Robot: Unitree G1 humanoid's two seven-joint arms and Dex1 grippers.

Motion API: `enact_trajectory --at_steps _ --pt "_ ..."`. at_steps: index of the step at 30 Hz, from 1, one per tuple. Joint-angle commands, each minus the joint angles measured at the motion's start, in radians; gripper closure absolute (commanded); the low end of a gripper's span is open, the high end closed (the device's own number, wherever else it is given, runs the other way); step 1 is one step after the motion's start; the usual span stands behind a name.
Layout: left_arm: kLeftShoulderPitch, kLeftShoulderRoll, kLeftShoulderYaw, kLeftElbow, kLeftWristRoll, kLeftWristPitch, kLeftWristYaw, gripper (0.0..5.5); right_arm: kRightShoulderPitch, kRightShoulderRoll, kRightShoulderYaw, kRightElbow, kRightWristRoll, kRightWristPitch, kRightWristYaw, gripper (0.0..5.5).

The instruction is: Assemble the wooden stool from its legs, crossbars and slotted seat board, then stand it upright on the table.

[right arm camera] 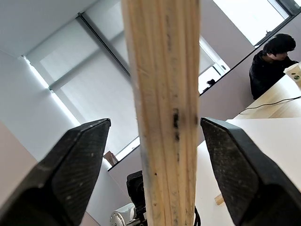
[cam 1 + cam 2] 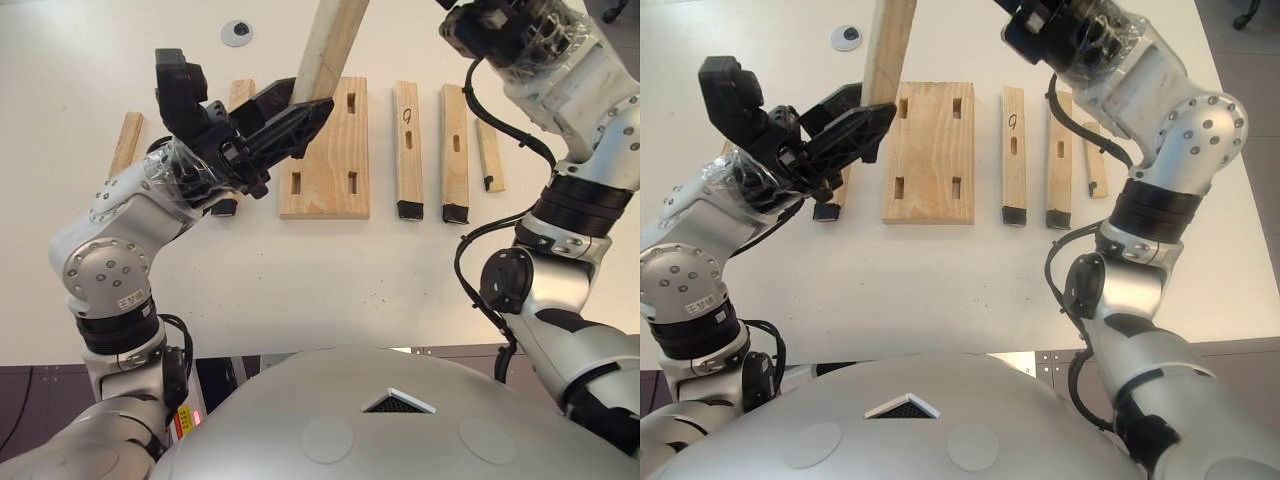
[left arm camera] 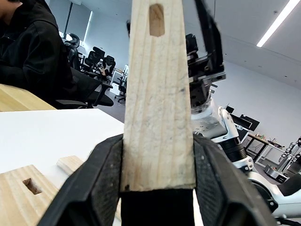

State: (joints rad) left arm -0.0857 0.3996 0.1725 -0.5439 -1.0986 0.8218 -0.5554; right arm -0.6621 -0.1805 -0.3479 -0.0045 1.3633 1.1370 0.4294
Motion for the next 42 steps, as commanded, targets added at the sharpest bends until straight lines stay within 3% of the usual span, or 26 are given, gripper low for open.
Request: enact_trajectory --at_steps 1,8,12,15,19,28,33,37,42 --pt "0.009 0.03 -0.017 -0.019 -0.033 0.026 0.002 3.52 -0.003 -0.027 0.005 -0.013 0.061 0.018 -0.01 1.99" --pt "-0.001 0.05 0.003 0.006 -0.012 -0.015 0.023 3.52 0.028 -0.046 0.037 -0.007 0.064 0.005 -0.025 1.99" --pt "-0.039 0.074 0.02 0.129 0.194 -0.084 0.146 3.52 0.087 -0.072 0.203 0.005 -0.235 -0.105 -0.052 1.99" --pt "0.009 0.16 -0.046 0.262 0.41 -0.074 0.212 3.52 0.145 -0.075 0.318 0.067 -0.502 -0.248 -0.108 1.99" --pt "0.118 0.243 -0.096 0.361 0.598 -0.029 0.264 3.52 0.204 -0.03 0.337 0.073 -0.653 -0.361 -0.162 1.99" --pt "0.067 0.219 0.015 0.406 0.603 0.087 0.267 3.52 0.23 0.032 0.295 0.077 -0.765 -0.457 -0.223 1.99" --pt "-0.046 0.181 0.215 0.423 0.474 0.212 0.296 3.52 0.254 0.052 0.316 0.063 -0.797 -0.457 -0.215 1.99" --pt "0.021 0.332 0.098 0.455 0.569 0.188 0.172 3.52 0.264 0.067 0.308 0.06 -0.809 -0.459 -0.218 1.99" --pt "0.096 0.344 -0.036 0.562 0.689 0.071 0.093 3.52 0.263 0.089 0.279 0.058 -0.797 -0.45 -0.222 1.99"
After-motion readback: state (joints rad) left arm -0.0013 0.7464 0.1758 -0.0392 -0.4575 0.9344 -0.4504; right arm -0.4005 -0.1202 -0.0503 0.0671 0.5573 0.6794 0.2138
